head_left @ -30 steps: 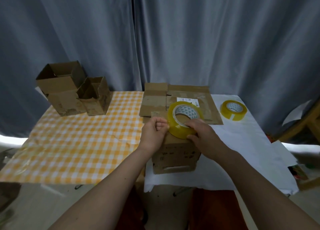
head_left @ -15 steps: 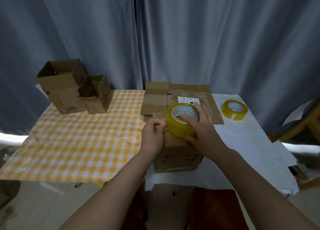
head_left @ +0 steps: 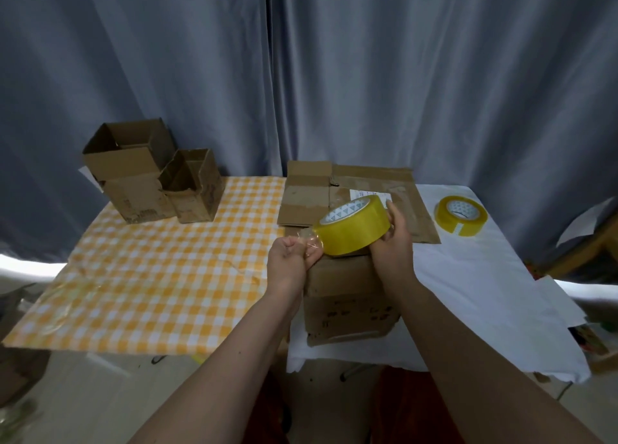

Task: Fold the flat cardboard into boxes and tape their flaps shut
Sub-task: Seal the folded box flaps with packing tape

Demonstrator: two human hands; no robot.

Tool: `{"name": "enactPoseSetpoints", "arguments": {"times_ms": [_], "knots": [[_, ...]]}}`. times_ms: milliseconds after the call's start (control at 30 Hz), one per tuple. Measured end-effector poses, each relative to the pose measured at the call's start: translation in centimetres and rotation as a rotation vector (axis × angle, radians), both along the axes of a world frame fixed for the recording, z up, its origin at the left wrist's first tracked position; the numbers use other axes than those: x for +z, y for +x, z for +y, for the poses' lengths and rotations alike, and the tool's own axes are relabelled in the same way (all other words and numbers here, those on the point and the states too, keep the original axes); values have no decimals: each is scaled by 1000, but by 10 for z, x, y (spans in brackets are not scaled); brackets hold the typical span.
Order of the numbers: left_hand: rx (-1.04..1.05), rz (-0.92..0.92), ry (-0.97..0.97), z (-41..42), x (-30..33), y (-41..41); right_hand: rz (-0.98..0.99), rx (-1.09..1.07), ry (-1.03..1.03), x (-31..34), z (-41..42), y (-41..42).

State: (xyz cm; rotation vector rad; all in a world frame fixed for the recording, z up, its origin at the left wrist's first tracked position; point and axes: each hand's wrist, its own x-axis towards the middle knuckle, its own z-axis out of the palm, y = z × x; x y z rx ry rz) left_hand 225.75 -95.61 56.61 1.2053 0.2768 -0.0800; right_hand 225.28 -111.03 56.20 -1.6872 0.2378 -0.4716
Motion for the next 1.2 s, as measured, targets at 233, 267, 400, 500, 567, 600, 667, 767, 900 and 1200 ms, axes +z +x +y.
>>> {"name": "enactPoseSetpoints", "arguments": {"times_ms": [233,267,400,500,567,600,667,767,900,1200], "knots": [[21,10,19,2,7,-7,55,-80,158,-2,2,13],[47,7,32,1,10,-8,53,-66,145,-2,3,12],[105,66,7,1,16,-7,-10,-70,34,1,7,7],[146,125,9,12,15,-7,-138,-145,-25,0,5,4],[175,162,17,18,12,-6,-177,-189,-49,-1,6,4],[187,190,12,21,11,-5,-162,-205,-54,0,8,4],[162,227,5,24,8,-1,-83,-195,-68,2,12,7],[123,252,-46,24,6,2,37,-130,-142,-3,7,13],[117,240,-102,20,5,2,62,-44,-155,-8,1,13],[335,260,60,18,-6,7,-115,-217,-183,7,4,2]]}}
